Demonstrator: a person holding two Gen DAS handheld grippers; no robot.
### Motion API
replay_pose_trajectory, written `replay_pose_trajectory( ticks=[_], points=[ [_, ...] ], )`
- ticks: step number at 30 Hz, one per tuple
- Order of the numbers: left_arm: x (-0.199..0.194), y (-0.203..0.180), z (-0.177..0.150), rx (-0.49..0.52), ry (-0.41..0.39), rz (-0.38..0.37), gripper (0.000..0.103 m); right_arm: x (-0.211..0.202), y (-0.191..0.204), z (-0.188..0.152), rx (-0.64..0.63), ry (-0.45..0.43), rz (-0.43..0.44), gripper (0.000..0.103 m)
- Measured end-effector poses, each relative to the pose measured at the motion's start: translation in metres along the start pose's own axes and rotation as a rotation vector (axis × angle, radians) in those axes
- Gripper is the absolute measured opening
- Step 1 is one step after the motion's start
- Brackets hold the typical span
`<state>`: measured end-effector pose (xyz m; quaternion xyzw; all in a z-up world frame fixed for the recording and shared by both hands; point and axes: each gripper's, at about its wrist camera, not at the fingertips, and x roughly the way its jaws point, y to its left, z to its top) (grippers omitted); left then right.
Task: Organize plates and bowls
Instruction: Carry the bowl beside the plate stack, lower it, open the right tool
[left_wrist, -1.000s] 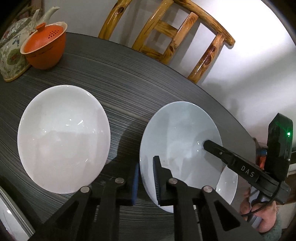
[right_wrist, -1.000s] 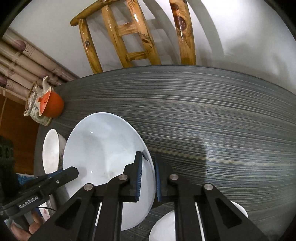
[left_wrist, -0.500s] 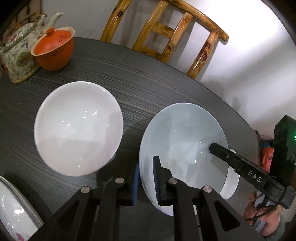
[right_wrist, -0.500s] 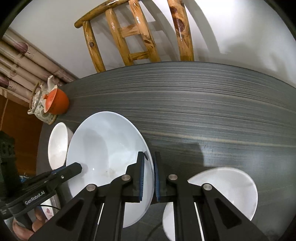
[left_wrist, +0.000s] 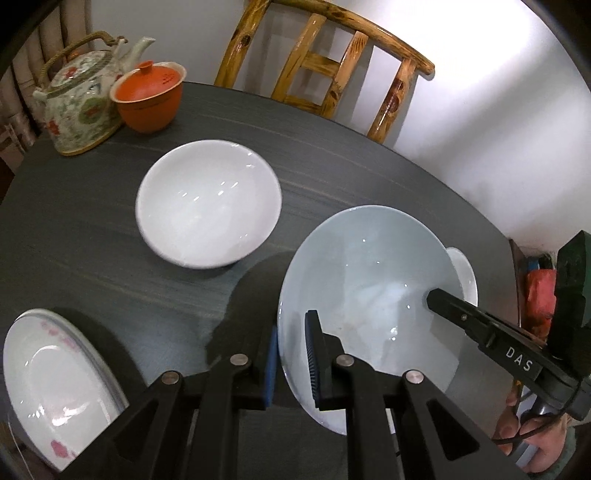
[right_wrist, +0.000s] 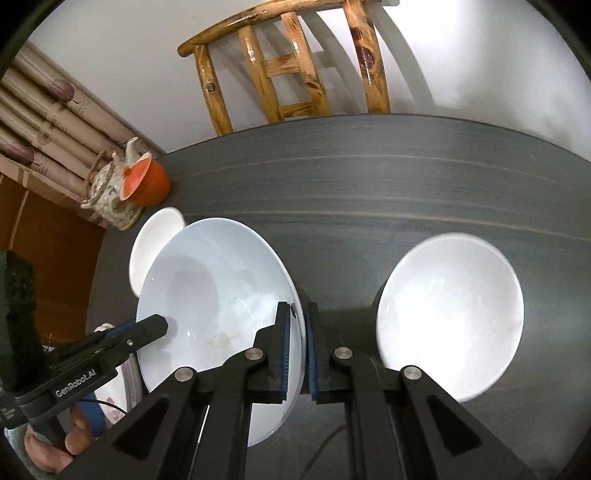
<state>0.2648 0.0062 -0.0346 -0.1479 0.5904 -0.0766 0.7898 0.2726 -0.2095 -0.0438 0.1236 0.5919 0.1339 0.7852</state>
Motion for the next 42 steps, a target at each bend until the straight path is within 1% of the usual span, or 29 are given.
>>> replay_pose_trajectory(
  ticks=[9,18,24,34,42],
  points=[
    [-0.024,0.012,-0.043,0.035,-0.018,0.025,0.013,-0.007,0.016,-0.059,0.048,0.009,0.023,0.009],
    [-0.028,0.027,-0.092,0.055,0.005,0.038,0.013,-0.013,0.028,-0.107,0.08,0.006,0.028,0.009],
    [-0.029,0.034,-0.115,0.07,0.002,0.058,0.014,-0.013,0.034,-0.139,0.098,0.014,0.02,0.009],
    [-0.024,0.045,-0.137,0.066,0.019,0.086,0.014,-0.004,0.037,-0.166,0.095,0.047,0.025,0.009],
    [-0.018,0.046,-0.141,0.068,0.03,0.09,0.014,-0.002,0.036,-0.171,0.091,0.057,0.023,0.009]
  ],
)
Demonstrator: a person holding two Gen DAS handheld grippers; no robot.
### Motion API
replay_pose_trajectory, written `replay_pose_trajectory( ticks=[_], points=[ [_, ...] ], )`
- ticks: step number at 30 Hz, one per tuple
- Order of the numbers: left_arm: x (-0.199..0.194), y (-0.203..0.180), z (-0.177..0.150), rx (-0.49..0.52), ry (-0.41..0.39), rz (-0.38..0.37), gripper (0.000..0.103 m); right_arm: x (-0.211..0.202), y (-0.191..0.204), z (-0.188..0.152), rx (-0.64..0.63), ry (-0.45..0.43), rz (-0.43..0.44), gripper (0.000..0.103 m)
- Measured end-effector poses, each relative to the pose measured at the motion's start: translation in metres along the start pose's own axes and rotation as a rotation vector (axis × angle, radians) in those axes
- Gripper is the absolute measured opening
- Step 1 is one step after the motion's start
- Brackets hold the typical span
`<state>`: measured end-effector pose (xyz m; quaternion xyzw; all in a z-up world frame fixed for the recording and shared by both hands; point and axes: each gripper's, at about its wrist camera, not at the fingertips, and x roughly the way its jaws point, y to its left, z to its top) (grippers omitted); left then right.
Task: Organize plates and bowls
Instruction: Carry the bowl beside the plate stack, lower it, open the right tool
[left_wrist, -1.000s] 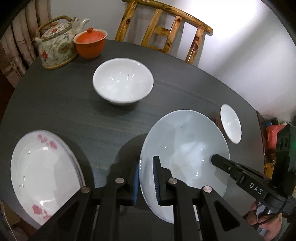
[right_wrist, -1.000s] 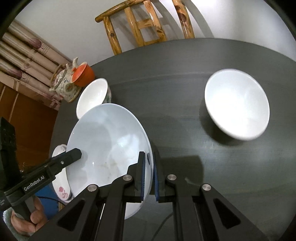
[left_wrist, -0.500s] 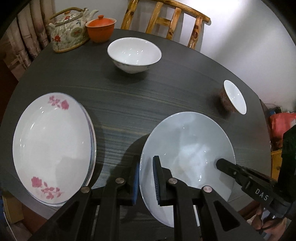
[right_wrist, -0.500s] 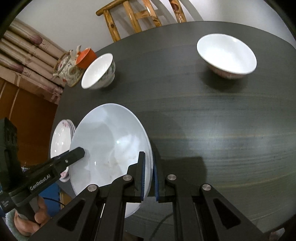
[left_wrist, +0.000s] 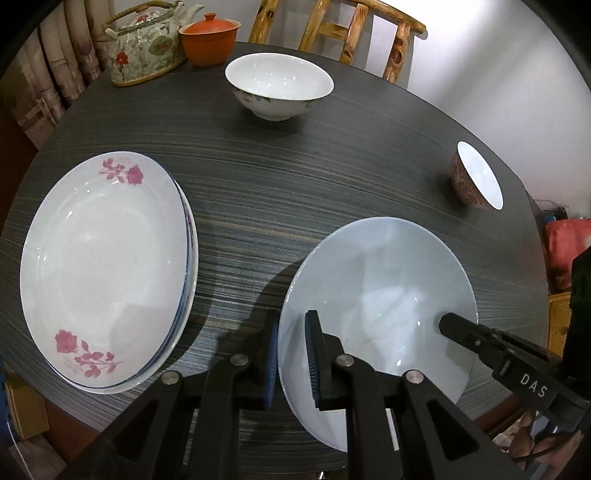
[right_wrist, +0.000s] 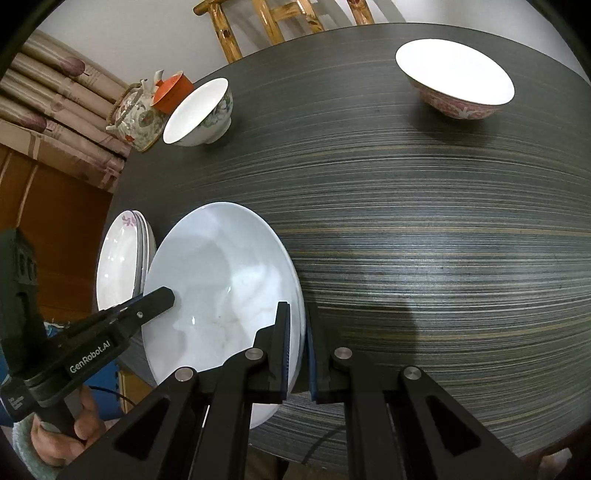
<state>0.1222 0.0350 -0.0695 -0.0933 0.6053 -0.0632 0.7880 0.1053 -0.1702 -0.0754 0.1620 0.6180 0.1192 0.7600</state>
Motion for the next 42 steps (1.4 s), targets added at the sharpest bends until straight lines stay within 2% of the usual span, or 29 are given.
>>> replay_pose_trajectory(
  ticks=[26,30,34,38,42],
  points=[
    [0.007,-0.011,0.003,0.024,-0.009,0.019,0.014,0.014,-0.002,0.0,0.01,0.022,0.001,0.011],
    [0.006,-0.009,0.006,0.022,-0.008,0.029,0.014,0.014,-0.002,0.0,0.015,0.025,0.004,0.011],
    [0.004,-0.006,0.007,0.025,-0.003,0.029,0.02,0.013,-0.003,0.003,0.012,0.024,0.003,0.011],
    [-0.004,-0.005,0.01,0.035,-0.016,0.049,0.025,0.003,-0.005,0.009,-0.001,0.001,-0.004,0.025],
    [-0.02,-0.006,0.018,0.055,-0.053,0.058,0.027,-0.013,-0.007,0.015,-0.02,-0.024,-0.018,0.025]
  ],
)
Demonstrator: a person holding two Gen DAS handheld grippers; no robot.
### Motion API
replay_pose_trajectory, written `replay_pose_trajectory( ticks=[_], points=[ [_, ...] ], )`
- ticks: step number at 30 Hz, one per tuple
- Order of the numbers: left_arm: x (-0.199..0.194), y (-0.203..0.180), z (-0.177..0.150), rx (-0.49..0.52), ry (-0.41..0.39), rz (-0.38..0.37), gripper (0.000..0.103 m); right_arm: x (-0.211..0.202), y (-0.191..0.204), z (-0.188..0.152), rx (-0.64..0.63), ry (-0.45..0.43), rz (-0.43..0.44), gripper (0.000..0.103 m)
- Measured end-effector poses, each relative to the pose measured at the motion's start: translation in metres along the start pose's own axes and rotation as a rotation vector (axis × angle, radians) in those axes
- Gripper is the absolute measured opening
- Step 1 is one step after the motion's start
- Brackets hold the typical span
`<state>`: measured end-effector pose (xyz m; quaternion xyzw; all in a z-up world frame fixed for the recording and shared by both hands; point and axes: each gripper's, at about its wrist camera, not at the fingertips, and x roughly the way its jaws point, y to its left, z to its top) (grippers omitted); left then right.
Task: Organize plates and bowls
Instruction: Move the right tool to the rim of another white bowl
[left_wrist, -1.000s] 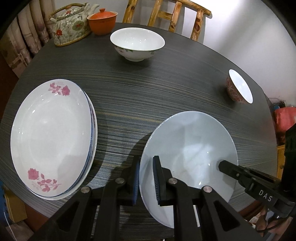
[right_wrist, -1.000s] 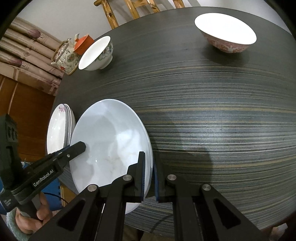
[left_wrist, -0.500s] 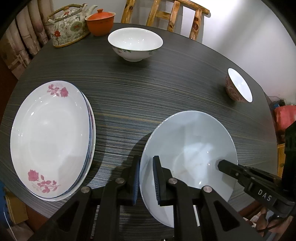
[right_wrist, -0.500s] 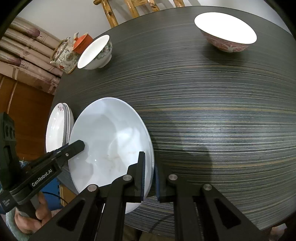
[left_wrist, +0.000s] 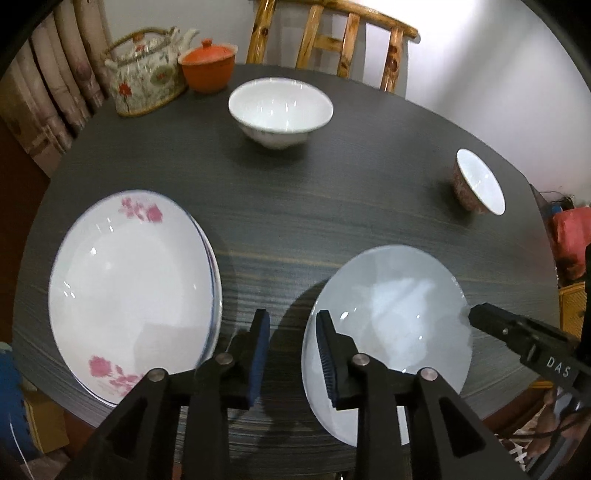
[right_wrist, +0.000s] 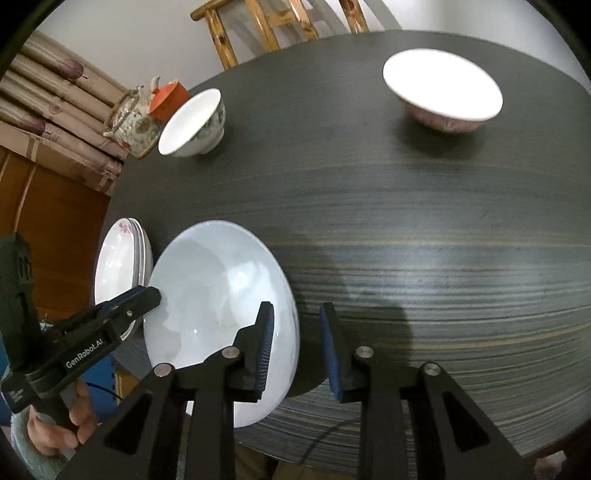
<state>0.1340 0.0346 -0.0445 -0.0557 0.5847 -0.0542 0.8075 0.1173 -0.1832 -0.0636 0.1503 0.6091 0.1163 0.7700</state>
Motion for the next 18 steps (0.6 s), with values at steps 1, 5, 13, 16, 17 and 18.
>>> replay_pose_trajectory(
  ticks=[1,5,13,16,17,18],
  points=[
    [-0.003,0.0,0.002,0.005,-0.007,0.002,0.027,-0.004,-0.001,0.002,-0.007,-0.004,-0.006,0.025],
    [-0.013,-0.005,0.016,0.027,-0.028,0.028,0.027,-0.017,-0.008,0.011,-0.033,-0.006,-0.042,0.025],
    [-0.016,-0.046,0.061,0.068,-0.059,-0.041,0.027,-0.053,-0.052,0.045,-0.031,-0.058,-0.122,0.03],
    [-0.009,-0.067,0.082,0.083,-0.052,-0.064,0.027,-0.062,-0.073,0.063,-0.013,-0.067,-0.146,0.03],
    [-0.006,-0.073,0.088,0.086,-0.047,-0.073,0.027,-0.064,-0.08,0.068,-0.009,-0.069,-0.157,0.03],
    [-0.002,-0.081,0.095,0.09,-0.038,-0.085,0.027,-0.065,-0.087,0.074,-0.005,-0.071,-0.169,0.03]
  ],
)
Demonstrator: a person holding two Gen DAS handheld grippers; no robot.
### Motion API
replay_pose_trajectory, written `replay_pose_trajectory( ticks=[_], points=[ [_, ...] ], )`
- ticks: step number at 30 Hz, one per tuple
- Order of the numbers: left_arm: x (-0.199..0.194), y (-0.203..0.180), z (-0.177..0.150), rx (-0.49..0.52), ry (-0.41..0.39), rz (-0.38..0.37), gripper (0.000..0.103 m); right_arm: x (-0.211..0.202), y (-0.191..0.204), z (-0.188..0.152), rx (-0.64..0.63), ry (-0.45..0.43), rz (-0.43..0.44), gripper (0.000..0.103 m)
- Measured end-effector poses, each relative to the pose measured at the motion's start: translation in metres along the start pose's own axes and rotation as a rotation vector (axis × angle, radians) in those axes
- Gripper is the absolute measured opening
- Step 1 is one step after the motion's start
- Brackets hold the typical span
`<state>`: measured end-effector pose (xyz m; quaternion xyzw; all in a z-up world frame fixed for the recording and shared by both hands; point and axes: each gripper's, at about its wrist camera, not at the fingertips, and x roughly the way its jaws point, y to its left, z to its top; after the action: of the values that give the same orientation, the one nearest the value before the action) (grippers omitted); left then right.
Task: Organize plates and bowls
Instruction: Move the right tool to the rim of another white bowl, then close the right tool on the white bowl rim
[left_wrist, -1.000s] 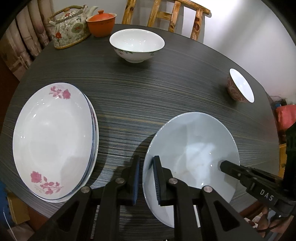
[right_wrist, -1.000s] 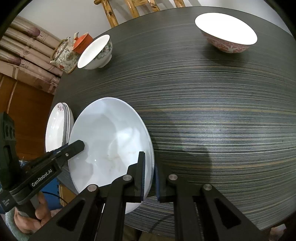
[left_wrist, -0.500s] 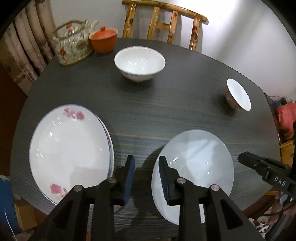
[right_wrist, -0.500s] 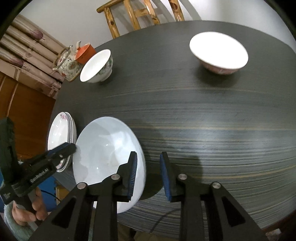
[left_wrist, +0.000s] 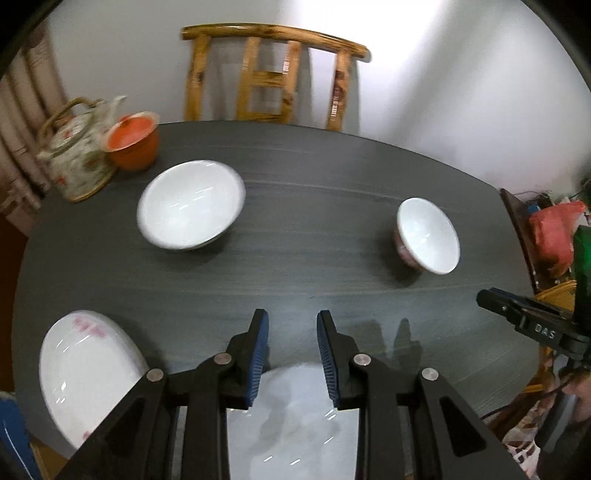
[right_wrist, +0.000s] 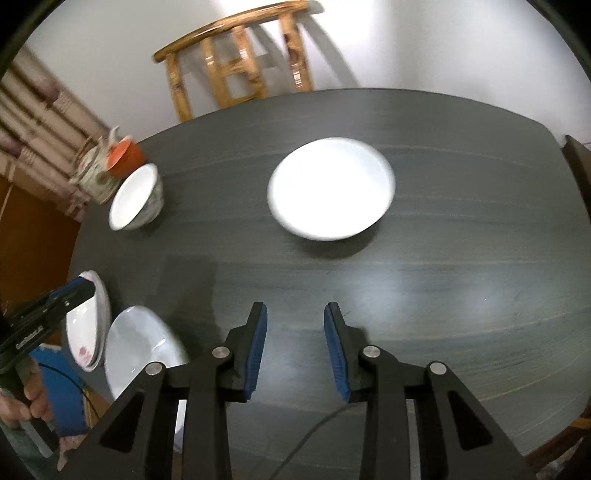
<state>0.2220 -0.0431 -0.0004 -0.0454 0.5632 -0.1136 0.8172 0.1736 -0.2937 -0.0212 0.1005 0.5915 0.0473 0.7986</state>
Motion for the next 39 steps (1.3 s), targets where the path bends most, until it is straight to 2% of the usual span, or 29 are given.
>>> replay_pose_trajectory(
  ticks=[8,19,32,33,36,39],
  points=[
    [0.046,-0.046,0.045,-0.008,0.081,-0.082,0.027,0.019,-0.051,0.05,0.07,0.024,0.003,0.03],
    [0.105,-0.083,0.073,-0.075,0.172,-0.157,0.027,0.058,-0.063,0.085,0.062,0.069,-0.003,0.03],
    [0.148,-0.095,0.08,-0.107,0.212,-0.134,0.027,0.082,-0.072,0.094,0.067,0.098,0.009,0.028],
    [0.151,-0.096,0.079,-0.108,0.218,-0.135,0.027,0.083,-0.072,0.094,0.069,0.1,0.011,0.028],
    [0.156,-0.096,0.079,-0.119,0.228,-0.133,0.027,0.083,-0.074,0.092,0.07,0.094,0.014,0.017],
    [0.157,-0.097,0.078,-0.108,0.219,-0.142,0.017,0.084,-0.075,0.092,0.072,0.086,0.018,0.012]
  ],
)
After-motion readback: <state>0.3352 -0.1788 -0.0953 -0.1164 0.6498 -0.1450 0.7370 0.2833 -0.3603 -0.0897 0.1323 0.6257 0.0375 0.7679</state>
